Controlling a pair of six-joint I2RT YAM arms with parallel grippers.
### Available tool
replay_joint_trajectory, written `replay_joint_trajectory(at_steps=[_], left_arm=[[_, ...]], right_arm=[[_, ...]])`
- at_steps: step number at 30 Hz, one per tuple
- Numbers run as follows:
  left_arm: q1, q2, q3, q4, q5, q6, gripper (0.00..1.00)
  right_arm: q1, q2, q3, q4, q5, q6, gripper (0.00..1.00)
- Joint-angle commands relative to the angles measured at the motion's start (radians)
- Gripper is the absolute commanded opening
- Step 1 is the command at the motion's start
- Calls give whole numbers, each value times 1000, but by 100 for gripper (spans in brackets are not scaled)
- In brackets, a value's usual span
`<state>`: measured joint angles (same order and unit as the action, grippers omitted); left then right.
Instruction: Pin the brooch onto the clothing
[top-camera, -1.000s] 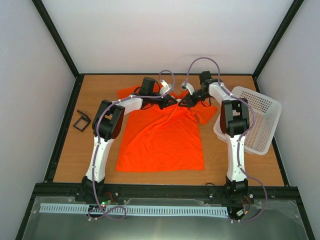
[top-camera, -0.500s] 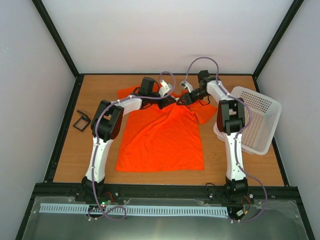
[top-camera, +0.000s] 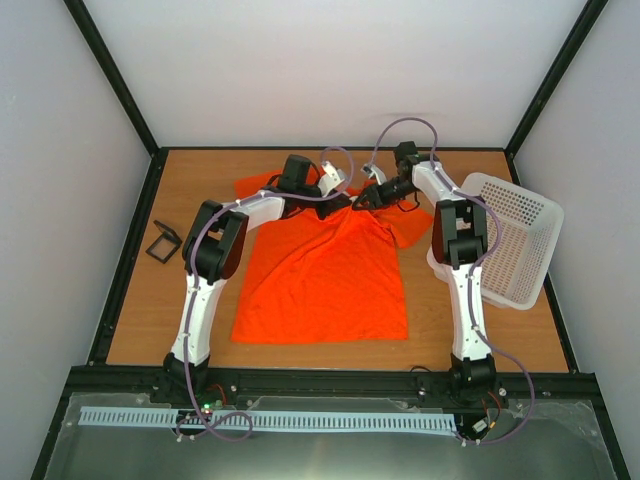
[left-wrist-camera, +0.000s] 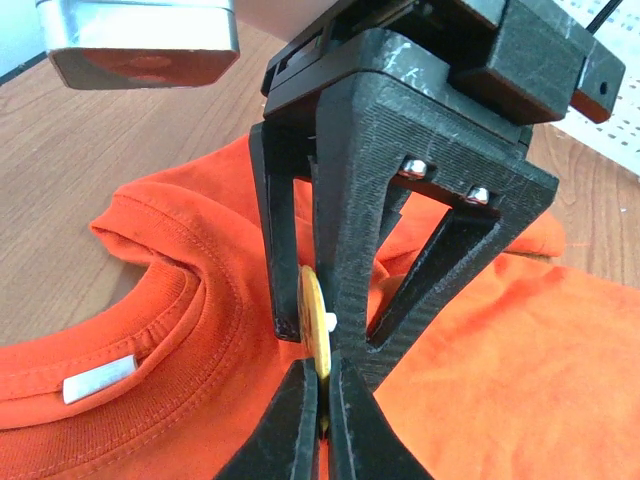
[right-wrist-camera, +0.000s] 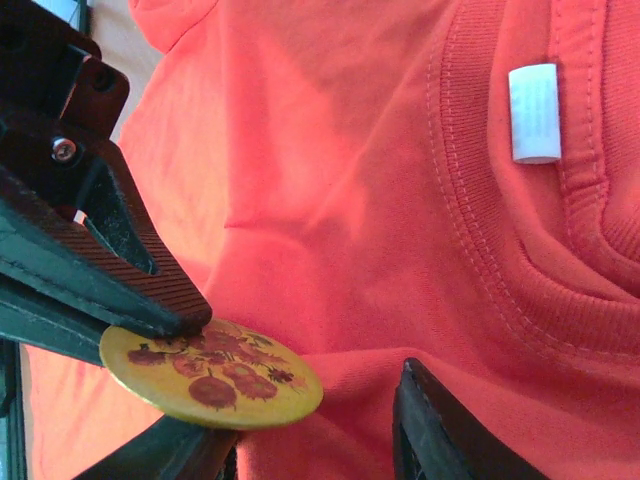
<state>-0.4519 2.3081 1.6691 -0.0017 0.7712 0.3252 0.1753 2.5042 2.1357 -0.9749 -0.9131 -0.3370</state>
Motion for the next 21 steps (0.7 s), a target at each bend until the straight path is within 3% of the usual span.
replay_joint_trajectory(at_steps=[1,10,21], left_arm=[[-96,-57,21,-81,182,65,1],[-105,-69,10,-103,151,85,1],[-78,-90,-63,-8,186,11,1]], right_arm=[[-5,37,74,152,37,104,39],[-24,36,55,242,8,237,38],[-56,-51,-146,421,-16,327,40]])
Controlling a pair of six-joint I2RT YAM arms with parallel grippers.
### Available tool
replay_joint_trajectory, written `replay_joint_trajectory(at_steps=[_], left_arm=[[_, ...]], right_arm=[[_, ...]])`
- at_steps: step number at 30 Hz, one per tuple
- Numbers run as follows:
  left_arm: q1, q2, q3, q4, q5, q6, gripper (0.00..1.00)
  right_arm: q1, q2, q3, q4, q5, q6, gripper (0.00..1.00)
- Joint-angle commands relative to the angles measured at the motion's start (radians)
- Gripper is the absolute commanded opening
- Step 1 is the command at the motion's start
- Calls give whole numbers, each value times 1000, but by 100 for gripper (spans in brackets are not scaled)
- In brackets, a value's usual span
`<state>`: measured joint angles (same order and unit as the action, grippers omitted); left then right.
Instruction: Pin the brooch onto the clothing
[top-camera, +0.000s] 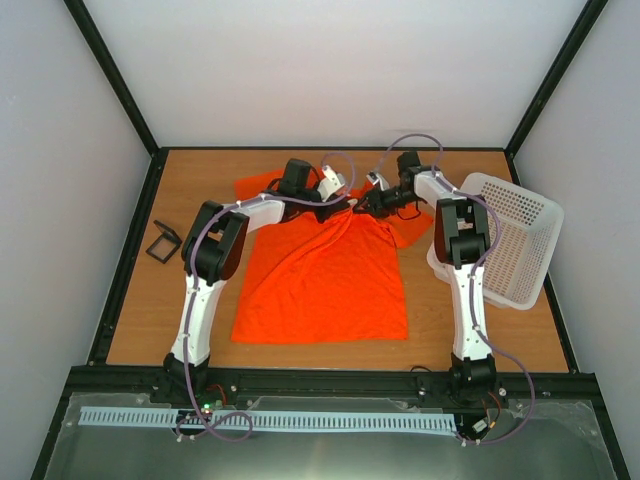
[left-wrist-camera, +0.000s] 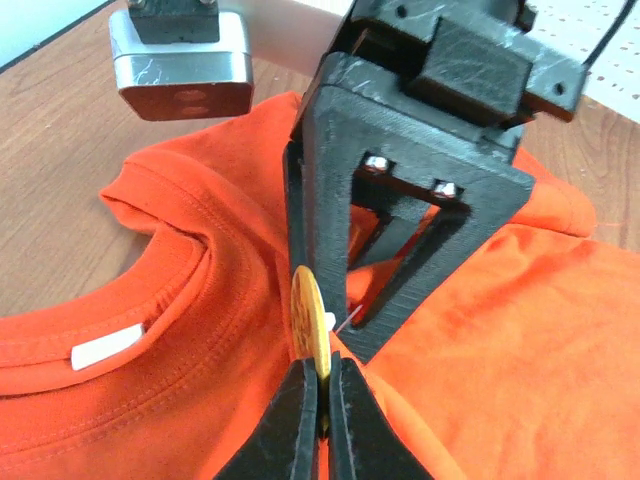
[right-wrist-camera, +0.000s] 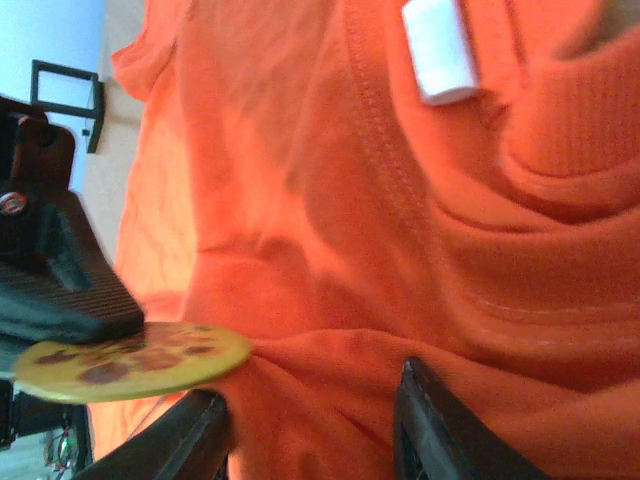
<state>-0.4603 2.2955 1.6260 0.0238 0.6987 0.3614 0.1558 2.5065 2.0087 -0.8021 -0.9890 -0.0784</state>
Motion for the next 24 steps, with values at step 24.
replay_joint_trajectory(at_steps=[24], left_arm=[[47,99,124,-61,392,-260,1]], right_arm=[[-64,-309,-322,211,-34,-406,66]])
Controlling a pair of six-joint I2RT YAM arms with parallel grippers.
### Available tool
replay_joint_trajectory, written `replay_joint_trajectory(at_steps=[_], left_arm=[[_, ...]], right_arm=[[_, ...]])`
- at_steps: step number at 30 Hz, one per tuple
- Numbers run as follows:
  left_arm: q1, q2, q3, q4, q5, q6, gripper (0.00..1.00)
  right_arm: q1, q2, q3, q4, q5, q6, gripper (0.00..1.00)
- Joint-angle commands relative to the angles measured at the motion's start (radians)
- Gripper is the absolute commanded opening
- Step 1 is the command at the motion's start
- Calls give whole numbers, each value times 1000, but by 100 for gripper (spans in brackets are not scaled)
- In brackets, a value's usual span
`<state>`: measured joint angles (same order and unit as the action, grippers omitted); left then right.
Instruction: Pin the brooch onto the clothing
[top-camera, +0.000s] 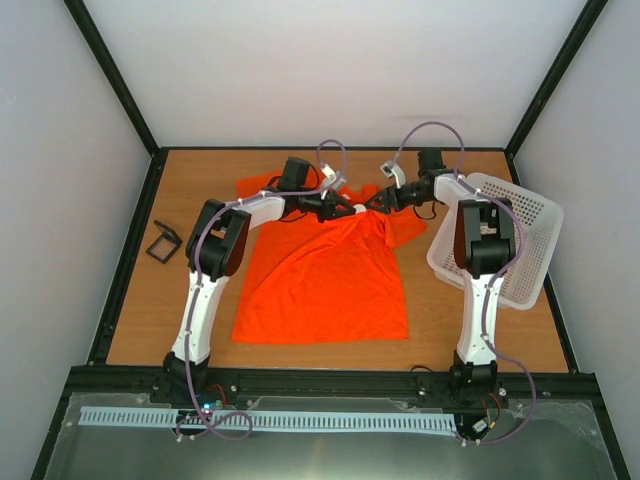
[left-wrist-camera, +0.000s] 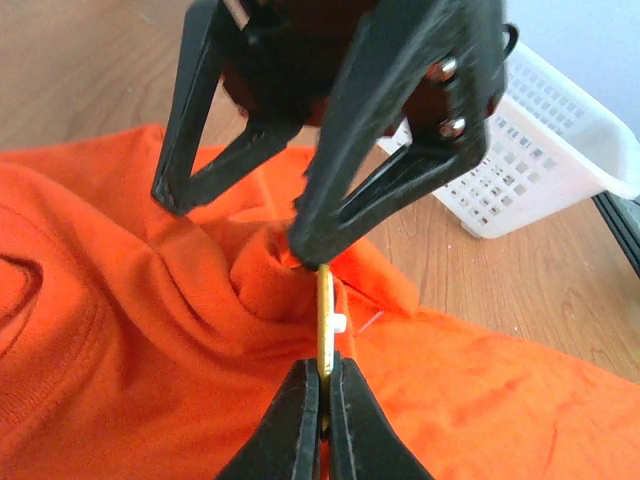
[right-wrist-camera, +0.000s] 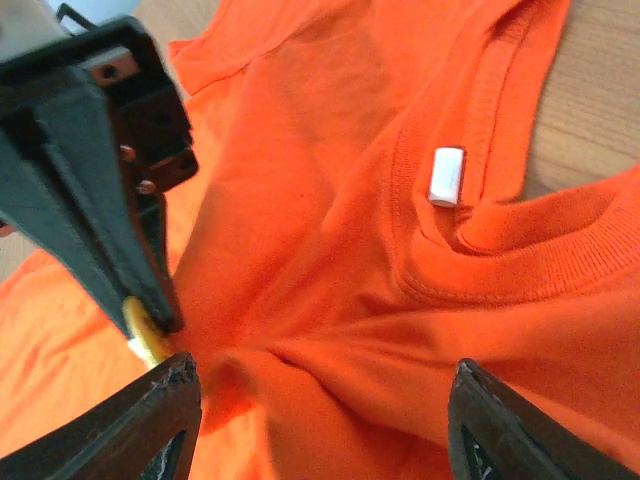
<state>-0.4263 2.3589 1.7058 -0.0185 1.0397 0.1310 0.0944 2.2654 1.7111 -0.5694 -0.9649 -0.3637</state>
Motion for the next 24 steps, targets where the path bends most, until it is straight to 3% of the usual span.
replay_joint_trajectory(at_steps=[1,10,18,24], left_arm=[[15,39,48,-16,56,-38,1],[53,72,58,52,122,-138,1],[60,74,56,87,153,-177,1],[60,71,57,100,163,-189,1]], right_arm=[[-2,-75,-36,-17,-69,-126,67],[-1,-96,-97,-8,-122,-163,69],[24,-42,-39,-42,-136,-152,57],[39,-3,7,-60,-131,-141,57]])
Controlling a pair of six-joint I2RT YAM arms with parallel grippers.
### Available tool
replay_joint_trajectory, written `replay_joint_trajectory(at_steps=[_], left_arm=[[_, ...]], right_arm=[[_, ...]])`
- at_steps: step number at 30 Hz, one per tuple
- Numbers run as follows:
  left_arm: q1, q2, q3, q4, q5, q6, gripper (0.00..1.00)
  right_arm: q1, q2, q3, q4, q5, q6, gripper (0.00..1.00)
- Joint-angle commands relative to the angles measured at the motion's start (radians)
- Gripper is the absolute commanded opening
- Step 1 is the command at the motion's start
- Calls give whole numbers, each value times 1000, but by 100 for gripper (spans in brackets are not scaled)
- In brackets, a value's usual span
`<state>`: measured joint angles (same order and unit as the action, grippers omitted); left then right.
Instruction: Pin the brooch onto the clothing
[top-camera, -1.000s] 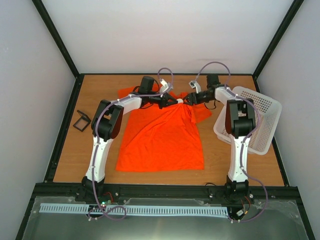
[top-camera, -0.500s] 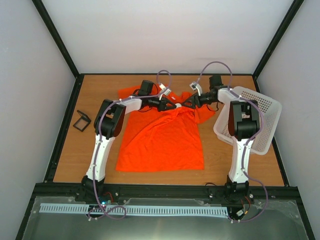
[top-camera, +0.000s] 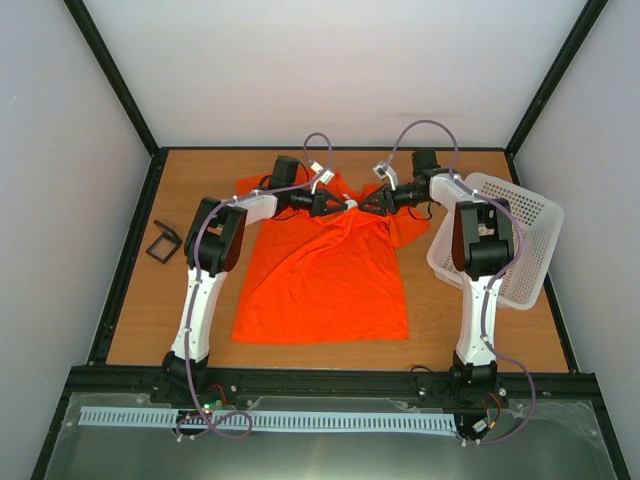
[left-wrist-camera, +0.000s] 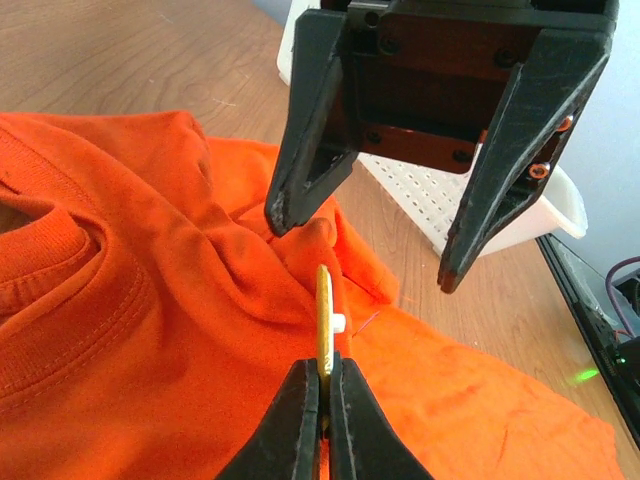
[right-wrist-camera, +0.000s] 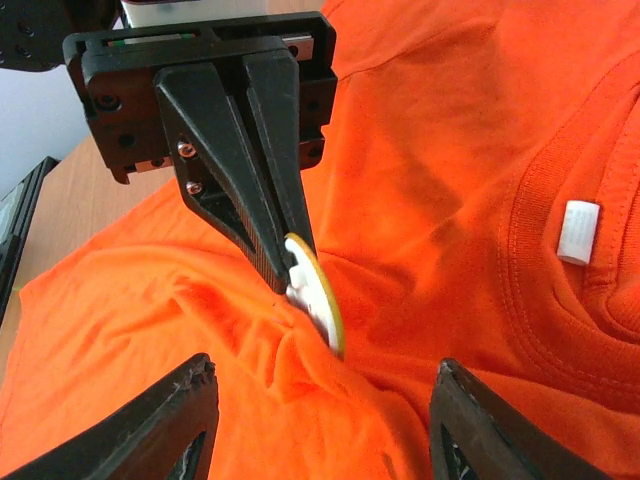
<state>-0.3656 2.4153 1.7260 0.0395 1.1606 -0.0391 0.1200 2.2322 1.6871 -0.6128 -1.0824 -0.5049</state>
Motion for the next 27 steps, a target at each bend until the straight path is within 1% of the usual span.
replay_joint_trajectory(at_steps=[1,5,10,13,16,18,27], left_arm=[[-1,14,37,42,43,-18,1],[-1,14,37,44,45,-18,1],[-1,13,40,33,45,-8,1],[-1,13,40,42,51,-18,1],[-1,10,40,43,53,-22,1],[-1,6,38,42,53,-20,1],[-1,0,40,54,56,-29,1]], right_arm=[[16,35,37,-18,-13,4,58],[22,61,76,-66,-20,-17,59],[23,64,71,-76,-22,-16,61],[27,73,85,-79,-23,-7,59],[29,86,100,-88,-33,-3,53],[32,95,111,-95,-35,-2,51],[47,107,117,-98,-33,6,51]])
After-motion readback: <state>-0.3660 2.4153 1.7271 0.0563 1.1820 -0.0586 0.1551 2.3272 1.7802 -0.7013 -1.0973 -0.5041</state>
